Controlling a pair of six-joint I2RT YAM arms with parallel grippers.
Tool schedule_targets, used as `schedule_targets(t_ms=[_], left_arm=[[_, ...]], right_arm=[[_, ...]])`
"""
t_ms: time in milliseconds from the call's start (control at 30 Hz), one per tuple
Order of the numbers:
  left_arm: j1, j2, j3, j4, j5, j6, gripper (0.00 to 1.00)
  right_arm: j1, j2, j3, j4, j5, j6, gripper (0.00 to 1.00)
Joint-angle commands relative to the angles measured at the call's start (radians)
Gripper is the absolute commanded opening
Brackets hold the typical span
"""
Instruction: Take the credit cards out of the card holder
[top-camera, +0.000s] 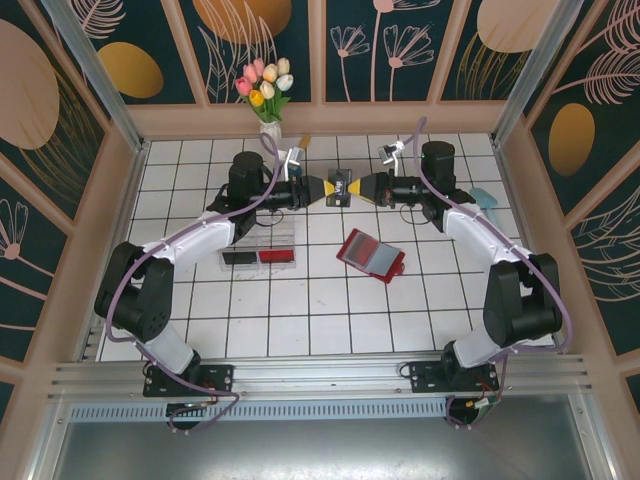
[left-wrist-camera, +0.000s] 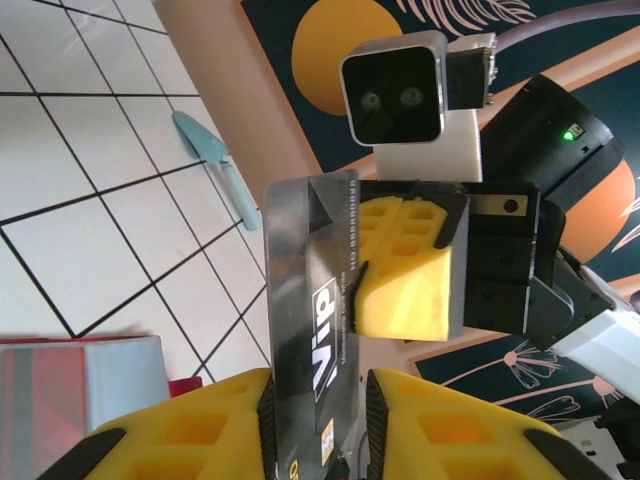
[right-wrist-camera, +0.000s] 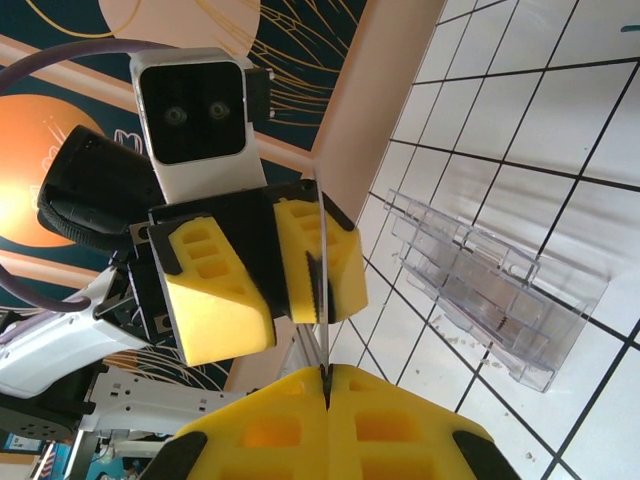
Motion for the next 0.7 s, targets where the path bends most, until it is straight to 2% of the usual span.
schedule_targets(t_ms=[0, 33, 100, 200, 267, 333, 433, 467, 667], left_arm=[[0.007, 0.002, -0.013, 0.069, 0.048, -0.012, 0.25], [0.006, 0.002, -0.015, 0.074, 0.051, -0.015, 0.24], [0.008, 0.002, -0.015, 0.082, 0.059, -0.019, 0.17], [0.006, 0.003, -0.012, 0.082, 0.063, -0.019, 0.15], [0.007, 0.004, -0.010, 0.082, 0.061, -0.020, 0.06], [0.007, 0.004, -0.009, 0.080, 0.057, -0.021, 0.00], [0.007, 0.000, -0.002, 0.058, 0.048, -0.011, 0.00], [0.008, -0.002, 0.005, 0.035, 0.040, 0.001, 0.00], [0.012, -0.048, 0.015, -0.144, -0.077, 0.071, 0.00]], right_arm=[[0.006, 0.020, 0.033, 0.052, -0.031, 0.002, 0.00], [0.006, 0.024, 0.034, 0.052, -0.034, 0.001, 0.00], [0.007, 0.031, 0.037, 0.053, -0.039, 0.001, 0.00], [0.010, 0.044, 0.044, 0.054, -0.042, -0.001, 0.00], [0.014, 0.048, 0.050, 0.052, -0.044, -0.006, 0.00], [0.014, 0.049, 0.053, 0.034, -0.034, -0.021, 0.10], [0.008, 0.050, 0.050, -0.006, -0.008, -0.047, 0.42], [0.001, 0.048, 0.046, -0.018, 0.008, -0.056, 0.48], [-0.035, 0.015, 0.013, -0.071, 0.137, -0.087, 0.67]])
